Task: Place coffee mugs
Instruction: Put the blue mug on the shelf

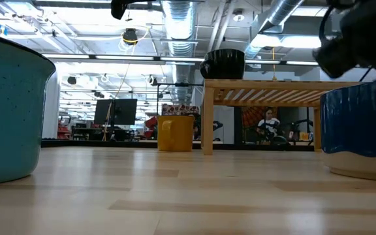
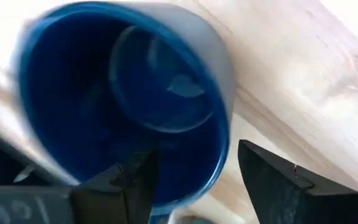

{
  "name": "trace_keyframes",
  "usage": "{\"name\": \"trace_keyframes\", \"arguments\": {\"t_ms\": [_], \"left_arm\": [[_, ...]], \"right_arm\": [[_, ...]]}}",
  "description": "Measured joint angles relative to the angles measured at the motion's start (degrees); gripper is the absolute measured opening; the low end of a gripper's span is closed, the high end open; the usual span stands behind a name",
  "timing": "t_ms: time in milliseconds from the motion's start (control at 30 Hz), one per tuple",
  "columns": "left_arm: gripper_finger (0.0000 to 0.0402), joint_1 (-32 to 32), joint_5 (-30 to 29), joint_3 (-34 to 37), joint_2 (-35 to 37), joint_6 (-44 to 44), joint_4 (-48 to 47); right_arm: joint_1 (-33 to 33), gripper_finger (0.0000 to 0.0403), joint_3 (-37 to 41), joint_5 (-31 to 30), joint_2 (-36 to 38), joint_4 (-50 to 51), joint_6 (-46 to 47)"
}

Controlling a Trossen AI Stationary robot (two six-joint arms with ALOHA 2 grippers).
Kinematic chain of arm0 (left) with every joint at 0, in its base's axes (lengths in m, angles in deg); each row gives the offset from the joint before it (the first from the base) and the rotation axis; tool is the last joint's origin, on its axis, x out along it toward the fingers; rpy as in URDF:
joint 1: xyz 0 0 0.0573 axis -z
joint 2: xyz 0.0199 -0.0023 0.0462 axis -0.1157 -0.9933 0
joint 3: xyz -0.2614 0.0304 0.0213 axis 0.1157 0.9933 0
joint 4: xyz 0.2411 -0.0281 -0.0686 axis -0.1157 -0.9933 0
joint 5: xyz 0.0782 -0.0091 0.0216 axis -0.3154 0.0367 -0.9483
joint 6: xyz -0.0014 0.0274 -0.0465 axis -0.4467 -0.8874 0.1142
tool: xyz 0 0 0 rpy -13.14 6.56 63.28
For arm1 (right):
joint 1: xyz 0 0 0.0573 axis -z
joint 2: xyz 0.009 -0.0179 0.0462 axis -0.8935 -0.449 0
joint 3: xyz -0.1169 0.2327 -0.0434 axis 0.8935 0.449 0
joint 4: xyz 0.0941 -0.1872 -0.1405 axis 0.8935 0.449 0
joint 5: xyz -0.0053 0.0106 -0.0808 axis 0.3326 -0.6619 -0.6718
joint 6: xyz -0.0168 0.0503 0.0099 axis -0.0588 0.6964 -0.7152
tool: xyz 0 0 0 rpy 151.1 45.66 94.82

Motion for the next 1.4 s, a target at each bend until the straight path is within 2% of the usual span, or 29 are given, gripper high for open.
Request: {"name": "trace_keyframes", "arguments": {"t_ms": [100, 167, 233, 333, 567, 733, 933, 1133, 1267, 1400], "left_arm": [[0.0136, 0.00, -0.03, 0.00, 0.00, 0.03, 0.25], [0.0136, 0.00, -0.07, 0.00, 0.00, 0.04, 0.27], [0.0136, 0.00, -0.09, -0.02, 0.00, 0.09, 0.29], [0.0136, 0.00, -0.87, -0.01, 0.00, 0.14, 0.29], [0.0136, -0.02, -3.77, -0.02, 0.00, 0.24, 0.31], [0.0135, -0.02, -5.06, -0.02, 0.00, -0.01, 0.31], [0.0135, -0.02, -6.23, -0.02, 0.00, 0.02, 0.30], [0.0135, -0.02, -6.19, -0.02, 0.00, 0.04, 0.29], [0.0135, -0.02, -6.21, -0.02, 0.00, 0.09, 0.29], [0.0135, -0.02, -6.19, -0.02, 0.00, 0.11, 0.29]], "right_arm": [[-0.08, 0.0230, 0.00, 0.15, -2.59, -0.64, -1.54], [-0.06, 0.0200, 0.00, 0.59, -3.25, -0.33, -3.23], [-0.05, 0.0146, -0.25, 1.36, -3.18, 0.27, -4.67], [0.08, 0.0044, -1.66, 1.01, -1.42, 3.70, -9.25], [1.49, 0.0047, -9.11, 3.18, 7.55, 10.16, -16.69], [6.25, 0.0047, -21.21, 4.11, 11.85, 17.67, -17.57], [19.72, 0.0047, -41.96, -8.34, 11.28, 32.04, -23.18], [39.65, 0.0047, -61.75, -16.83, 5.41, 42.57, -38.28], [53.03, 0.0047, -69.31, -18.55, -0.09, 43.78, -48.70], [62.28, 0.0047, -70.75, -18.49, -5.93, 44.75, -57.09]]}}
